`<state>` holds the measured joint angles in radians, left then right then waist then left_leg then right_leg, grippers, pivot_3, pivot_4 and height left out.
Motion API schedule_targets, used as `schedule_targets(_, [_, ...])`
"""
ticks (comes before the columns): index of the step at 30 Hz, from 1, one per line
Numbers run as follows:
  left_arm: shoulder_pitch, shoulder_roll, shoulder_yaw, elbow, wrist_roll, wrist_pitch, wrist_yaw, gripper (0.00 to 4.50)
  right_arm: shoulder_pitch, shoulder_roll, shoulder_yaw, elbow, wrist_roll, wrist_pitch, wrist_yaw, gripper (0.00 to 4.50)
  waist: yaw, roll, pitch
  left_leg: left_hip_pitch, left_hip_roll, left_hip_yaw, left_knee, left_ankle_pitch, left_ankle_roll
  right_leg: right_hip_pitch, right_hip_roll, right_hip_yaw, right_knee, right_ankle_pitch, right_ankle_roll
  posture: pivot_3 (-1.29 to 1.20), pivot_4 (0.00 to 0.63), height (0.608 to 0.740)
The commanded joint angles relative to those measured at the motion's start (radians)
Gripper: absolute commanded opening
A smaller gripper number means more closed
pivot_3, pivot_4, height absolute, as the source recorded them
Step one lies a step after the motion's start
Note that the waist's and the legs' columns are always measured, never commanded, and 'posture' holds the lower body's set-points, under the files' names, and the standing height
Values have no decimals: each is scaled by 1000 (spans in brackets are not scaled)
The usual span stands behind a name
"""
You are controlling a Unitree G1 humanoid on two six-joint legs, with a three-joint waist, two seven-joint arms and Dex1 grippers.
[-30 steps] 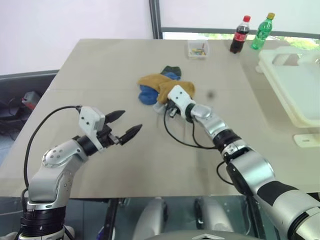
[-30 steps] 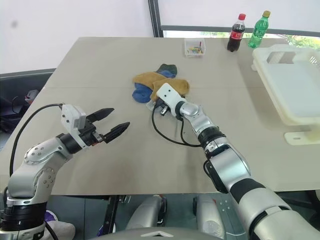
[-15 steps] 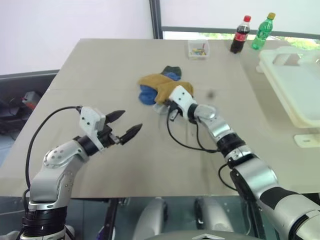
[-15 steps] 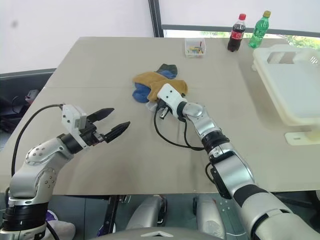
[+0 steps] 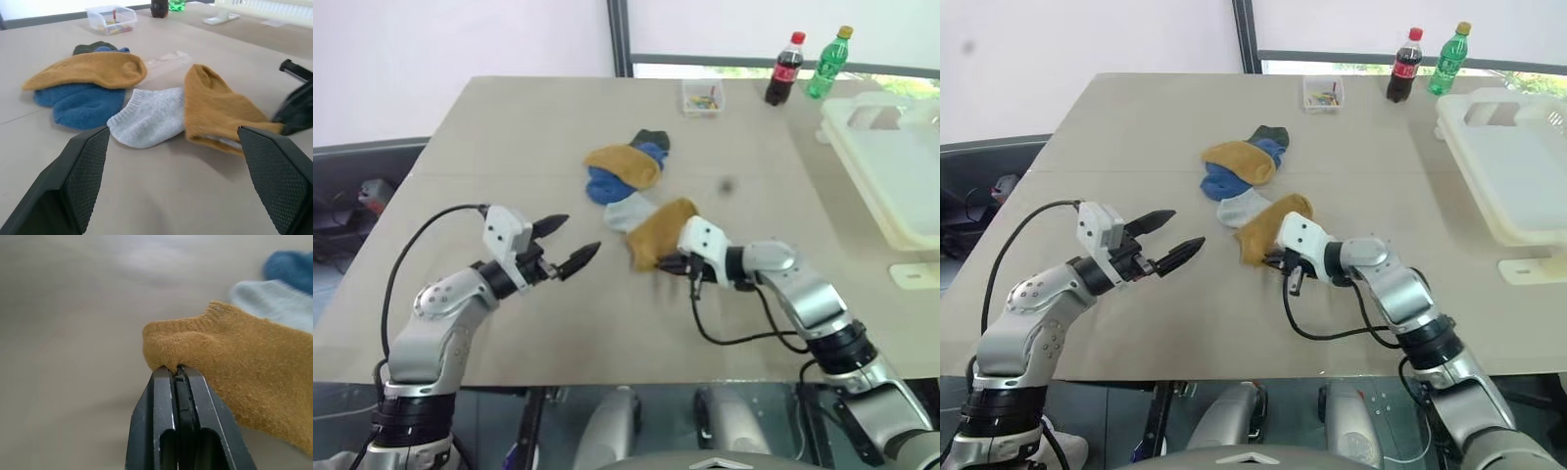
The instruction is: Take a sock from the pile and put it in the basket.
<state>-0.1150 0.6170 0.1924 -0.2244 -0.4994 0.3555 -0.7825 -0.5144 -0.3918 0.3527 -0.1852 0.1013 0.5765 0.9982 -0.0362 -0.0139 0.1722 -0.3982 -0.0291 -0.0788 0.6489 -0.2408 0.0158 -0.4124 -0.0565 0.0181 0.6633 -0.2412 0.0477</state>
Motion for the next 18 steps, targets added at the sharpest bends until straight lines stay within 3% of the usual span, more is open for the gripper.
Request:
schedule_targets(1, [-22,5,0,8,9,-29,-18,4500,-8,-7,-13,-90,81,81,23,44,-2,0,0,0,0,0,0,0,0,0,0,0,0,0,0,0,150,740])
schedule_targets(7, [-39,4,-13,28,19,-33,-33,4500,-20,-15,-11,-104,127,126,11,44,2,0,0,0,0,0,0,0,0,0,0,0,0,0,0,0,150,740])
schedule_targets(10, [-40,8,-24,29,34,-30,-33,4500,-20,-42,4,-60,65,62,-24,44,3,0,0,0,0,0,0,0,0,0,-1,0,0,0,0,0,150,740])
schedule_targets(18, [-52,-23,-63,34,58,-28,-19,4500,-173,83,22,457,-117,-219,-245,44,-4,0,0,1,0,1,0,0,0,0,1,1,0,0,0,0,150,740])
